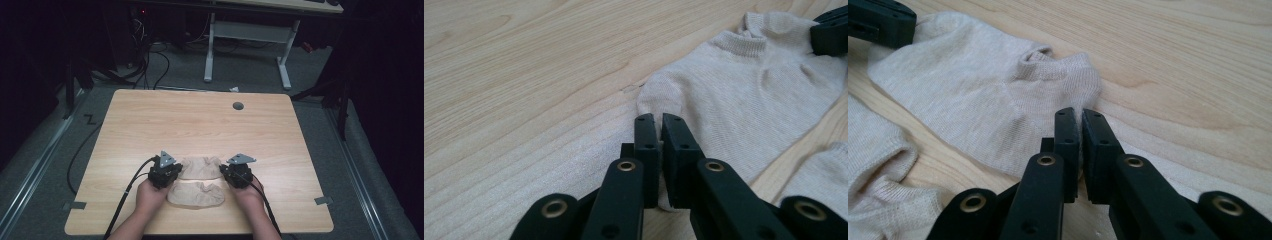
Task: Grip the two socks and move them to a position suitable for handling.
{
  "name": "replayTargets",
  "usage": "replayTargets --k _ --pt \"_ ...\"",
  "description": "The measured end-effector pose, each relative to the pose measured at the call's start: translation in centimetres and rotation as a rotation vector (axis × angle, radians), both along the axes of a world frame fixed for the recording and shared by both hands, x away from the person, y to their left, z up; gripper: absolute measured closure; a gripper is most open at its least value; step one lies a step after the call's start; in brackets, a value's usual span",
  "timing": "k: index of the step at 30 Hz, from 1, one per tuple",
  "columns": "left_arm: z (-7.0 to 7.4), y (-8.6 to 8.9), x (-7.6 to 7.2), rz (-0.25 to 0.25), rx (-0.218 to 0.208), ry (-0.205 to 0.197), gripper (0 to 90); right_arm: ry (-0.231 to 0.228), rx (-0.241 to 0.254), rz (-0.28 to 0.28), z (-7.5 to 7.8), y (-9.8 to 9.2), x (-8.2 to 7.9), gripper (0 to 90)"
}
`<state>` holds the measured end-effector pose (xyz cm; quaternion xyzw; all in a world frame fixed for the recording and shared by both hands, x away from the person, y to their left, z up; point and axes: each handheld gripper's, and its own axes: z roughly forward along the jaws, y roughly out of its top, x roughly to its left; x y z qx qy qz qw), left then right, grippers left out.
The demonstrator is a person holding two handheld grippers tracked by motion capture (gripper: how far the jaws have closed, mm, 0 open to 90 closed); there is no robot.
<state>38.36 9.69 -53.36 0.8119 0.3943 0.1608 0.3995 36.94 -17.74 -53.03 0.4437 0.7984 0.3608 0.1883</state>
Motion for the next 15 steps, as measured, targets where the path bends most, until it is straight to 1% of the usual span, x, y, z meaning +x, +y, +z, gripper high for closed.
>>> replayTargets --k 1,2,4,5,7,10,12,15 --pt "0.1 0.3 -0.2 0.007 -0.031 -0.015 85.9 -0.013 0.007 -0.001 0.2 0.1 -0.2 86.7" --pt "0.1 0.3 -0.2 0.007 -0.031 -0.015 86.0 -0.013 0.007 -0.001 0.2 0.1 -0.2 86.7" --pt "0.1 0.6 -0.2 0.012 -0.062 -0.019 86.0 -0.039 0.014 0.008 0.6 0.2 -0.5 86.7" --pt "0.1 0.7 -0.2 0.007 -0.070 -0.022 86.0 -0.039 0.014 0.008 0.6 0.2 -0.5 86.7" --pt "0.2 0.8 -0.2 -0.009 -0.086 -0.014 85.9 -0.052 0.015 0.014 0.7 0.3 -0.6 86.8" --pt "0.4 1.2 -0.3 -0.018 -0.093 -0.018 85.9 -0.066 0.016 0.018 0.9 0.4 -0.8 86.8" --pt "0.6 1.5 -0.7 -0.023 -0.104 -0.034 86.0 -0.082 0.019 0.022 1.1 0.5 -1.0 86.9" --pt "0.8 1.7 -1.2 -0.031 -0.118 -0.057 86.3 -0.090 0.019 0.027 1.3 0.7 -1.2 87.0"
